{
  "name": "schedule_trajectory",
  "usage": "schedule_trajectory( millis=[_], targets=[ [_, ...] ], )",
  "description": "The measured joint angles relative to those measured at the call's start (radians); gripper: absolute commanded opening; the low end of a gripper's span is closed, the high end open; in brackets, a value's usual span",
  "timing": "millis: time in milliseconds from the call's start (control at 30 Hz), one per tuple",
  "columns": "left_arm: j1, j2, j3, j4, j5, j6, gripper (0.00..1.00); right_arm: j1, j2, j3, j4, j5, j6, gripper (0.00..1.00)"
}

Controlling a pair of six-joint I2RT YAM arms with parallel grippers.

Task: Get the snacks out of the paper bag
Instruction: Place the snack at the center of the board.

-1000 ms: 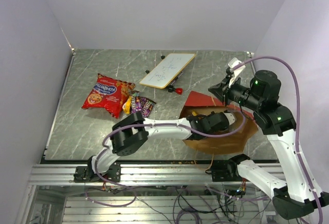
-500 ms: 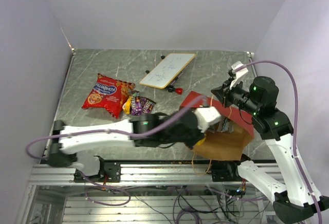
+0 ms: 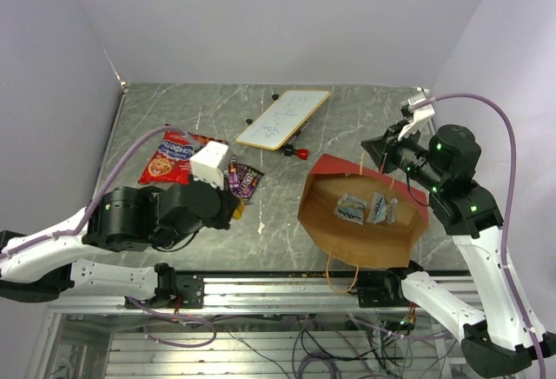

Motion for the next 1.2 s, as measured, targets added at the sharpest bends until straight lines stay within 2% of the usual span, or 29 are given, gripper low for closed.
schedule_trajectory(
  millis=[100,200,333,567,733,900,933,1000,1133,1200],
  targets=[
    [0.05,-0.016,0.0,-0.049,-0.076,-0.022,0.07,0.0,0.026,0.034,-0.012,0.0,0.038,0.0],
    [0.179,0.037,0.0,-0.054,-0.077,0.016,0.07,0.0,0.059,0.066,-0.032,-0.001,0.074,0.0],
    [0.418,0.175,0.001,-0.024,-0.018,0.114,0.07,0.0,0.102,0.108,-0.08,-0.002,0.101,0.0],
    [0.716,0.417,0.008,0.145,0.145,0.265,0.07,0.0,0.112,0.162,-0.142,0.0,0.085,0.0],
    [0.84,0.602,0.011,0.256,0.212,0.321,0.07,0.0,0.101,0.186,-0.161,-0.001,0.053,0.0],
    [0.897,0.722,0.004,0.343,0.259,0.365,0.08,0.0,0.088,0.204,-0.186,-0.014,0.01,0.0],
    [0.904,0.742,0.004,0.354,0.265,0.373,0.1,0.0,0.087,0.208,-0.19,-0.016,0.003,0.0],
    [0.915,0.787,0.005,0.373,0.274,0.387,0.21,0.0,0.085,0.216,-0.202,-0.018,-0.019,0.0],
    [0.923,0.839,0.005,0.375,0.283,0.402,0.55,0.0,0.079,0.217,-0.218,-0.02,-0.053,0.0],
    [0.923,0.84,0.004,0.374,0.287,0.402,0.66,0.0,0.075,0.217,-0.222,-0.021,-0.065,0.0]
  ],
)
